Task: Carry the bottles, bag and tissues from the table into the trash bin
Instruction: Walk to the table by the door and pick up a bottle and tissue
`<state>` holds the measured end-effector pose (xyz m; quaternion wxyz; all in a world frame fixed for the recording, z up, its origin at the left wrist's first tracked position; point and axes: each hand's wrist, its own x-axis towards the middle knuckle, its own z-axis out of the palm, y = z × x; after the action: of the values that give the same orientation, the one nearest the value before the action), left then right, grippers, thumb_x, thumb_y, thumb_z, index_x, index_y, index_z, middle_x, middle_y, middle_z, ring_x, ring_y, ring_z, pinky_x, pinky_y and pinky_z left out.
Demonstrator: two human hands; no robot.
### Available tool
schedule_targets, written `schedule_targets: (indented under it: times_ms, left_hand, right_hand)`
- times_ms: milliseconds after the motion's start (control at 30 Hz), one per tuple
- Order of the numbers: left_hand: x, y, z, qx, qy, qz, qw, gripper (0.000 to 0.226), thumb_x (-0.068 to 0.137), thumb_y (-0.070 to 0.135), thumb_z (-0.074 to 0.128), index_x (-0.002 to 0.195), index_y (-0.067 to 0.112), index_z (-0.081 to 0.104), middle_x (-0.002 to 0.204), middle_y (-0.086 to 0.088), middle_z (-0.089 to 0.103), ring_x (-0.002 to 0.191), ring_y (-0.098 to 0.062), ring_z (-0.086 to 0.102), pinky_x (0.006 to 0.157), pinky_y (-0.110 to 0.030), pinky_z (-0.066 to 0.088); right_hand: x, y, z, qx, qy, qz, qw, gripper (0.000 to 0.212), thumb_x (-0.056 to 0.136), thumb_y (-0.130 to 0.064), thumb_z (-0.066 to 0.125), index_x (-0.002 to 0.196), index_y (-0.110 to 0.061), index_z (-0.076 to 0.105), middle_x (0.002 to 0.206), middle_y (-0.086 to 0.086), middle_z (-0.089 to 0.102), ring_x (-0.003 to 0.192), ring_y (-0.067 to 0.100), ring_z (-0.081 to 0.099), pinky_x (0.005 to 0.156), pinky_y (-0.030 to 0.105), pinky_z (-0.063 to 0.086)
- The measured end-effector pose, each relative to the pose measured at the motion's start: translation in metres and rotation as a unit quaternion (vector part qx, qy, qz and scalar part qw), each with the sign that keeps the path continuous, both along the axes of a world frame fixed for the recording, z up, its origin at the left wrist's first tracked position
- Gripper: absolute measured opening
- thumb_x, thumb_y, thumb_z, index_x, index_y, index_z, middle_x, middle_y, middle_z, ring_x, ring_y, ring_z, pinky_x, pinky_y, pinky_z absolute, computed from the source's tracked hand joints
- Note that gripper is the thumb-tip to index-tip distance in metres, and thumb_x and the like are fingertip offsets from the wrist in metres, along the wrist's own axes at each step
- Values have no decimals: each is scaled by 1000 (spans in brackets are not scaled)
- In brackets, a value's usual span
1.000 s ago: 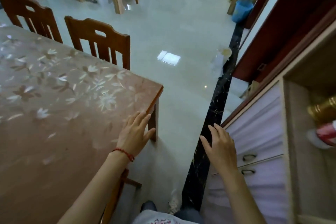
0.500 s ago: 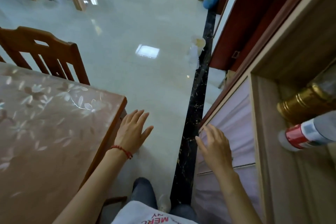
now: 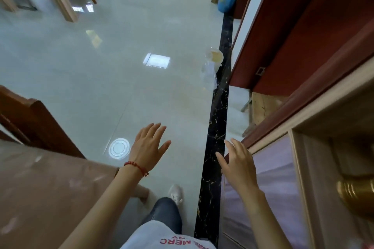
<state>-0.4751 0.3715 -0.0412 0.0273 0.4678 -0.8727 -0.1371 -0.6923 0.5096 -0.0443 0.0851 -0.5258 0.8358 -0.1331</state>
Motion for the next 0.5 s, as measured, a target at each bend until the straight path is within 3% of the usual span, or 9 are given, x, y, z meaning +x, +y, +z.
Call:
schedule_targets:
  times_ms: [233,500]
  left_hand:
    - [-58,-106,2,-6,2,-18,1000,74,93,56,10,113,6,61,113,-15,66,106,-34,61,86,-46,50]
    - [-124,-189,-9,3,3,-3,1000,75,92,57,9,114,6,60,115,-15,65,108,-34,60,89,-48,48]
  right_hand:
    - [-52,-102,7,26,-5,-8,1000,52,84,-42,45,114,-3,62,117,18,63,109,34,59,87,45,49]
    - [-123,-197,5,24,-12,-1,1000,49,82,-36,53,116,-2,60,121,19,61,114,35,56,92,46,47]
